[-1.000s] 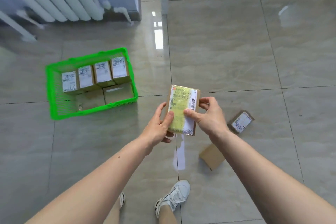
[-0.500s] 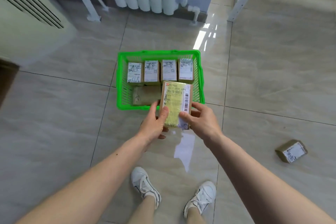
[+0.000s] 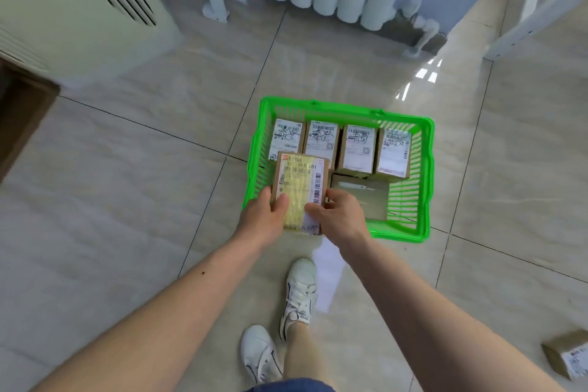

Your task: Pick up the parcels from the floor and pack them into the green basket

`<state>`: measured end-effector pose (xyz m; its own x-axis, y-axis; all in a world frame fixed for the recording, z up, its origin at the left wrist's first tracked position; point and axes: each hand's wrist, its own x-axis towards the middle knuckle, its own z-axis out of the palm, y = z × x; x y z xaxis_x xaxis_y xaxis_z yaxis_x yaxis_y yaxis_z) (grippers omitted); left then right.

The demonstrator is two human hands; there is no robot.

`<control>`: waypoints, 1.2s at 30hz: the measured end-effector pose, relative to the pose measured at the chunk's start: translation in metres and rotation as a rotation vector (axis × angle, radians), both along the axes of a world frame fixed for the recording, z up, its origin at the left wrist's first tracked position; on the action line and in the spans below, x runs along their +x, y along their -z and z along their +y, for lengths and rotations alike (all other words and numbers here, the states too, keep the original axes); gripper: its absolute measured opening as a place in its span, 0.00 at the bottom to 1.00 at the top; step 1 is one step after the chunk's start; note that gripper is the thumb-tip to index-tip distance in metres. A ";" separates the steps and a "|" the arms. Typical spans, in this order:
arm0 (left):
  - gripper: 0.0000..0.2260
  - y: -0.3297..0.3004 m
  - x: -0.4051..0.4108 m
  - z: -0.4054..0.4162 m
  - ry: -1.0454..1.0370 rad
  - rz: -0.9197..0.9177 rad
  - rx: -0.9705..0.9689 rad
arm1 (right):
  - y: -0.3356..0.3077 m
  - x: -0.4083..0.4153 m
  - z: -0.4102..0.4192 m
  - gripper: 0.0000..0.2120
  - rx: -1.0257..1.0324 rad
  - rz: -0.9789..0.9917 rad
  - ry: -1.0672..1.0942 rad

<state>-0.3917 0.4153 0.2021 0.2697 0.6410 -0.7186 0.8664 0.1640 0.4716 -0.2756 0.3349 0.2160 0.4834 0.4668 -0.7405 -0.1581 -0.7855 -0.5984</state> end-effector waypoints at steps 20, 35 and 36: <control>0.32 0.161 0.012 0.054 0.156 0.142 0.050 | 0.176 -0.011 0.062 0.11 -0.157 -0.094 -0.150; 0.41 0.208 0.016 0.053 0.260 0.161 0.022 | 0.226 -0.019 0.063 0.12 -0.169 -0.113 -0.112; 0.40 0.206 0.017 0.053 0.260 0.168 0.015 | 0.223 -0.019 0.063 0.13 -0.179 -0.110 -0.114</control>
